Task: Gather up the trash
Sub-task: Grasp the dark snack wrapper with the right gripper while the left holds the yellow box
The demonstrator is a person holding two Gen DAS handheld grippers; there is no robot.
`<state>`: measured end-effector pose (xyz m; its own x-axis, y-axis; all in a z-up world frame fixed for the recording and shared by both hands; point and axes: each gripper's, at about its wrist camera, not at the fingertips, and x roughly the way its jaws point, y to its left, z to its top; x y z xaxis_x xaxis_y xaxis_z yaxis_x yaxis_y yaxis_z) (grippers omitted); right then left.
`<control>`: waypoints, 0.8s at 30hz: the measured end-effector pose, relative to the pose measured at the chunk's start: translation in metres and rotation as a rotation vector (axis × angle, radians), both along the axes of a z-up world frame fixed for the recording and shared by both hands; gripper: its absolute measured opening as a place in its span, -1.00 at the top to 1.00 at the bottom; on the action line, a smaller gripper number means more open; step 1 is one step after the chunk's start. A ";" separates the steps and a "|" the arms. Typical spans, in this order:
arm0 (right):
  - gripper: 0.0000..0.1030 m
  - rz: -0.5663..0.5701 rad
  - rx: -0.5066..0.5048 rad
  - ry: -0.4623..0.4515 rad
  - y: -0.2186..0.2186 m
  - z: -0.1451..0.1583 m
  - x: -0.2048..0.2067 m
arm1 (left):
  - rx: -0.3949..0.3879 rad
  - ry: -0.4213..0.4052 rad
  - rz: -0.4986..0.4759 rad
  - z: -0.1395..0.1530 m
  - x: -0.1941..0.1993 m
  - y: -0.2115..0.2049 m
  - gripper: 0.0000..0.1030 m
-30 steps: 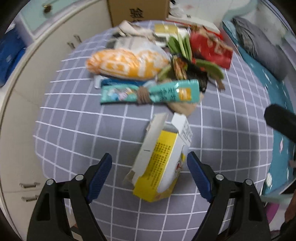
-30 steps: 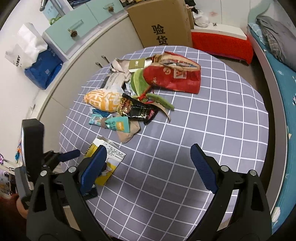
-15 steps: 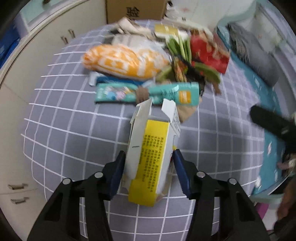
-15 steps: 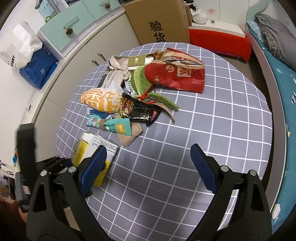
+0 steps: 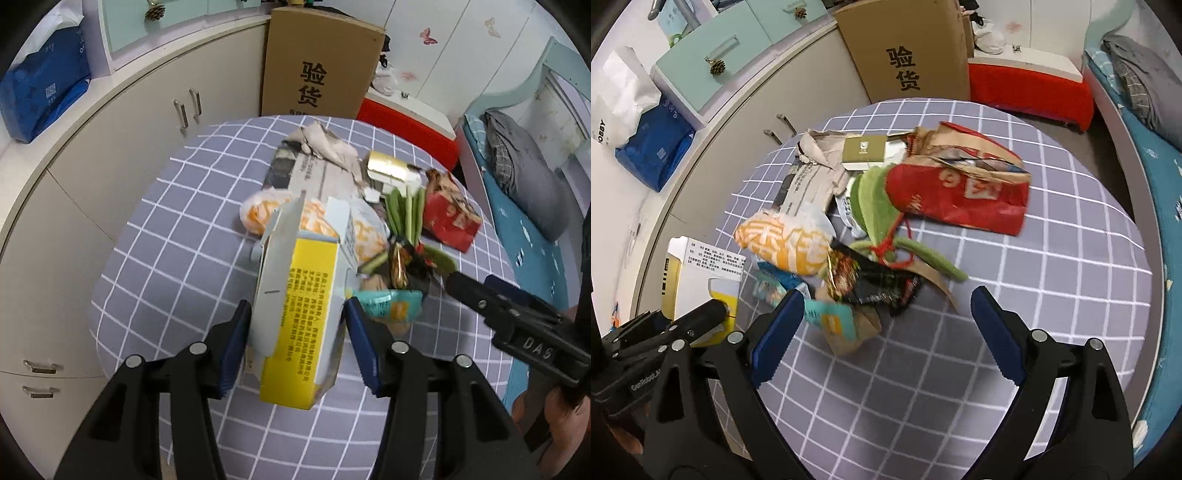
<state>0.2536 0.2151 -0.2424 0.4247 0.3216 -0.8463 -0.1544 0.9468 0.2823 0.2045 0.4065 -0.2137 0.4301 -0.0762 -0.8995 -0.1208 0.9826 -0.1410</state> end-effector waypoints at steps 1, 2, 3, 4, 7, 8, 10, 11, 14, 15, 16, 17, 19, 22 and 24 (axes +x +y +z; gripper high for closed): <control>-0.74 0.009 -0.001 0.001 0.004 -0.002 0.003 | 0.000 -0.003 0.000 -0.002 0.000 0.000 -0.01; -0.74 0.019 -0.006 0.000 0.011 -0.004 0.007 | 0.001 -0.006 -0.003 -0.002 0.004 0.001 -0.01; -0.69 0.026 -0.011 0.002 0.016 -0.006 0.010 | -0.001 -0.007 -0.008 -0.003 0.008 0.001 -0.01; -0.67 0.031 -0.019 0.006 0.020 -0.009 0.013 | -0.005 -0.006 -0.015 -0.005 0.011 0.001 -0.01; -0.56 0.045 -0.047 0.033 0.036 -0.023 0.023 | 0.005 0.002 -0.022 -0.010 0.022 0.002 -0.01; -0.50 0.050 -0.053 0.050 0.040 -0.029 0.027 | 0.009 0.001 -0.023 -0.010 0.025 0.002 -0.01; -0.32 0.051 -0.074 0.069 0.046 -0.037 0.031 | 0.018 0.003 -0.026 -0.011 0.029 0.003 -0.01; -0.29 0.052 -0.078 0.074 0.046 -0.040 0.034 | 0.020 0.006 -0.026 -0.012 0.030 0.003 -0.01; -0.20 0.054 -0.061 0.094 0.042 -0.044 0.040 | 0.019 0.012 -0.026 -0.013 0.031 0.003 -0.01; -0.18 0.058 -0.057 0.096 0.041 -0.044 0.040 | 0.018 0.012 -0.027 -0.012 0.032 0.003 -0.01; -0.14 0.061 -0.049 0.099 0.039 -0.043 0.040 | 0.017 0.012 -0.028 -0.012 0.032 0.001 -0.01; -0.12 0.063 -0.042 0.100 0.037 -0.042 0.040 | 0.014 0.012 -0.029 -0.011 0.033 0.000 -0.01; 0.06 0.067 -0.017 0.104 0.032 -0.037 0.038 | 0.011 0.007 -0.038 -0.008 0.035 -0.005 -0.01; 0.22 0.064 0.009 0.116 0.024 -0.032 0.035 | 0.007 -0.002 -0.066 -0.003 0.037 -0.015 -0.01; 0.31 0.065 0.025 0.130 0.019 -0.030 0.034 | 0.003 -0.003 -0.072 0.000 0.037 -0.020 -0.01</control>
<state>0.2876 0.2337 -0.2725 0.2892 0.3666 -0.8843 -0.1756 0.9284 0.3275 0.2412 0.3866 -0.2139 0.4263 -0.1039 -0.8986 -0.0496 0.9892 -0.1379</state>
